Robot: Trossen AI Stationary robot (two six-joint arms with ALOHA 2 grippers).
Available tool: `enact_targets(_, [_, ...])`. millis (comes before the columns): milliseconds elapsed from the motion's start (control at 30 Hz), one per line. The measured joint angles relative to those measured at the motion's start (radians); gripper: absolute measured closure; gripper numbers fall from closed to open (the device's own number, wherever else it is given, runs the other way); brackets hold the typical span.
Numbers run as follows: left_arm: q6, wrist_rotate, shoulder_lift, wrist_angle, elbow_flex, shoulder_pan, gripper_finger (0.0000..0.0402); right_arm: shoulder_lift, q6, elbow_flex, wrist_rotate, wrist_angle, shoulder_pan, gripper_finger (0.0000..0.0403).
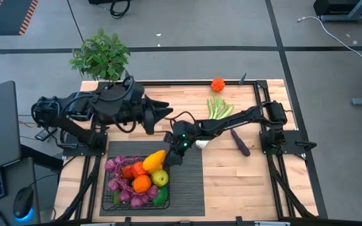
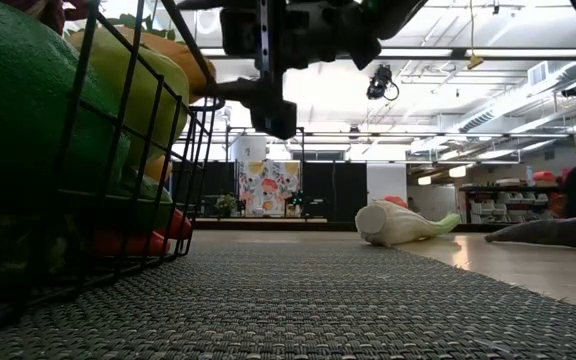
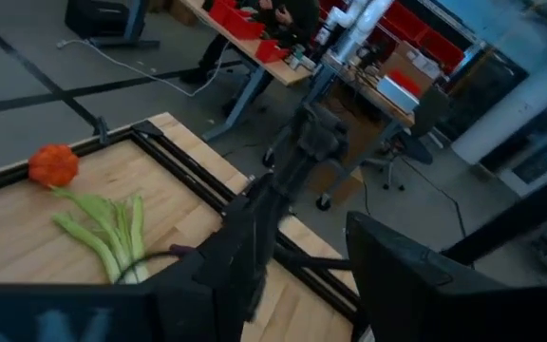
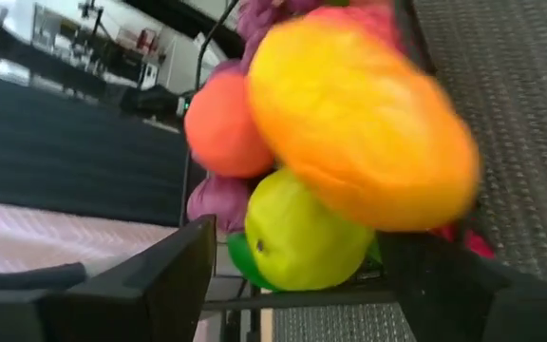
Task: Build produce basket
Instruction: Put the yellow mango into the wire basket, then put the green celery into the wire basket
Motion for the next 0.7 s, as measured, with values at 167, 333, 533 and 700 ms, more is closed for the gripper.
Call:
enact_targets(167, [0.061,0.039,0.000,-0.001,0.000,-0.017,0.0230,-0.020,0.060,0.000,-0.077,-0.025,-0.017,0.0116])
enact_targets(333, [0.119,0.104,0.000,-0.009,0.000,-0.034,0.0230,-0.065,0.024,0.000,-0.089,-0.193,0.007,0.0119])
enact_targets(533, [0.146,0.128,0.000,-0.062,0.000,-0.058,0.0230,-0.123,0.007,0.000,0.070,-0.393,0.010,0.0120])
enact_targets(700, [0.147,0.127,0.000,-0.076,0.000,-0.074,0.0230,-0.179,0.059,0.000,0.344,-0.392,-0.003,0.0120])
